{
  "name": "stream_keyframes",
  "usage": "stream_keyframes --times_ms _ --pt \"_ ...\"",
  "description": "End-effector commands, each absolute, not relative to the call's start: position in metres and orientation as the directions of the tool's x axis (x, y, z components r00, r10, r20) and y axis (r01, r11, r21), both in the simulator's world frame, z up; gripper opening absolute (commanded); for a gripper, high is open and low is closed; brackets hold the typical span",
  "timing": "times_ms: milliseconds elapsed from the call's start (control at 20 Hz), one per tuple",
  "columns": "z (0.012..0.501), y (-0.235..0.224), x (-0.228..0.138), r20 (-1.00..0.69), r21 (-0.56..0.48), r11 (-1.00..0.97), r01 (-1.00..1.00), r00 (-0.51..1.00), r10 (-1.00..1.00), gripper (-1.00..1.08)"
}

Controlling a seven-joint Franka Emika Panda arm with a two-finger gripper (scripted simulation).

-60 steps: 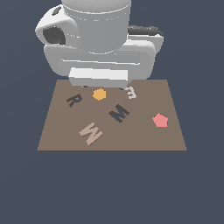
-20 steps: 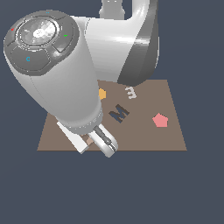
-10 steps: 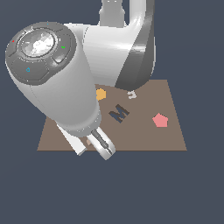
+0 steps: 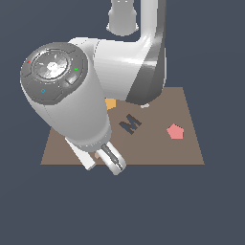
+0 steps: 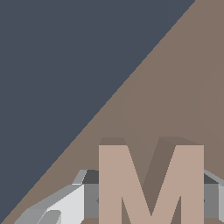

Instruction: Insert a designated object into the corresponding slot on a board.

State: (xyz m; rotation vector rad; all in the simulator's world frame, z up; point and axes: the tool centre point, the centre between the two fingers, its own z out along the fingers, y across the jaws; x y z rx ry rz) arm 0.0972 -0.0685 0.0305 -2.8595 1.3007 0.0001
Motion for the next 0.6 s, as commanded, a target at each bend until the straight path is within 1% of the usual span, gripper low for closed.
stream_keyframes --times_ms 0,550 --pt "0.0299 -0.0687 0.0971 0.0 0.0 -0.657 -0.754 0.657 -0.754 -1.0" --pt "0.0306 -0.0686 0.0961 0.0 -0.001 -0.648 -0.762 0.648 -0.762 -1.0"
